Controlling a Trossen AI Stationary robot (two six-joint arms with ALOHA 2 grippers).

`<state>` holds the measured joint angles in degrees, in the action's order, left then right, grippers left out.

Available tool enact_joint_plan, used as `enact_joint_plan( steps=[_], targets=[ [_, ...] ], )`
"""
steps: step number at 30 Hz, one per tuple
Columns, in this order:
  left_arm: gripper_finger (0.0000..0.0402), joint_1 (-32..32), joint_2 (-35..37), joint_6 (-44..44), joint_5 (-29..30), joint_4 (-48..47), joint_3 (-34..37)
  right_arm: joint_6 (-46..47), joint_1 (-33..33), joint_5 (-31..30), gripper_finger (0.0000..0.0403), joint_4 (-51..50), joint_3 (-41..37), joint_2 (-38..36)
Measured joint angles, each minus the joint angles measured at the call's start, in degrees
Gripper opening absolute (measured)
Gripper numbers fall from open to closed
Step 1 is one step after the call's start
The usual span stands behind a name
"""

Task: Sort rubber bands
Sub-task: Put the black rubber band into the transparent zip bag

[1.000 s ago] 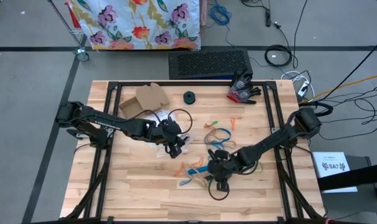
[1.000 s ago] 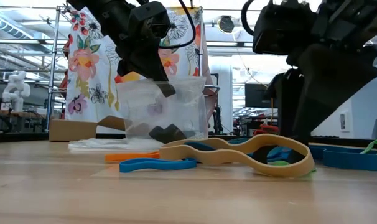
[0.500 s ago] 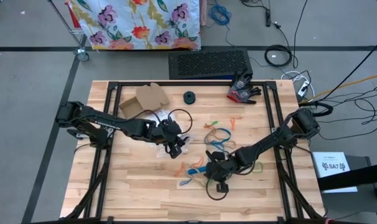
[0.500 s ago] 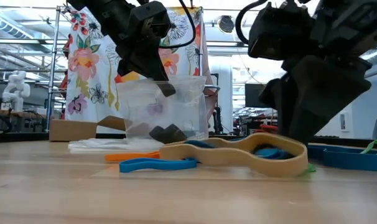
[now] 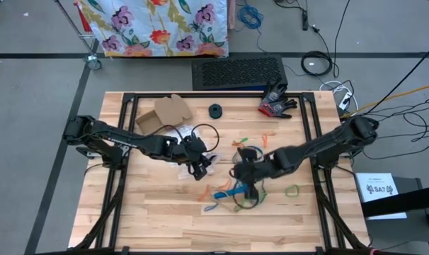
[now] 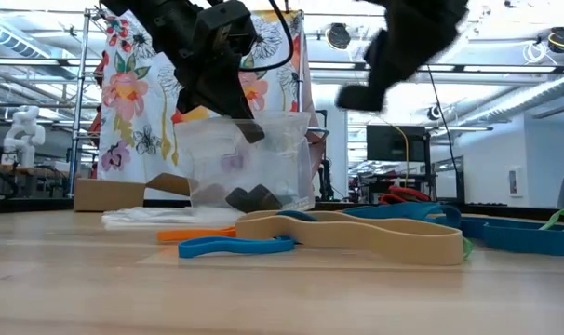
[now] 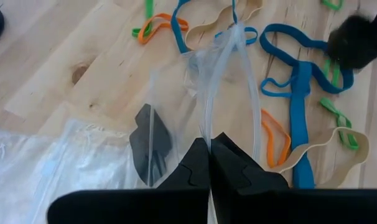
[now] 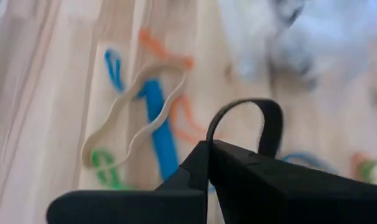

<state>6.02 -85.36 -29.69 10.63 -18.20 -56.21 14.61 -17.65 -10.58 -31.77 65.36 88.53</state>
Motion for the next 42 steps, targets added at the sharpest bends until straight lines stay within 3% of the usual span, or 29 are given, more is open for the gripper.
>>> enact_joint_plan(
  steps=[11, 20, 42],
  targets=[
    [0.0, -0.97, 0.0, 0.48, 0.02, 2.89, -0.01, -3.98, 8.04, 0.06, 0.0002, 2.7, 5.01, -0.94],
    [0.0, -1.88, 0.0, 0.44, 0.04, 2.81, 0.0, -8.36, 8.72, 0.1, 0.0003, 6.51, 5.42, -0.89],
    [0.0, -1.88, 0.0, 0.17, -0.12, 2.67, 0.0, -7.83, 8.68, 0.14, 0.0004, 7.13, 5.42, -0.89]
  ],
)
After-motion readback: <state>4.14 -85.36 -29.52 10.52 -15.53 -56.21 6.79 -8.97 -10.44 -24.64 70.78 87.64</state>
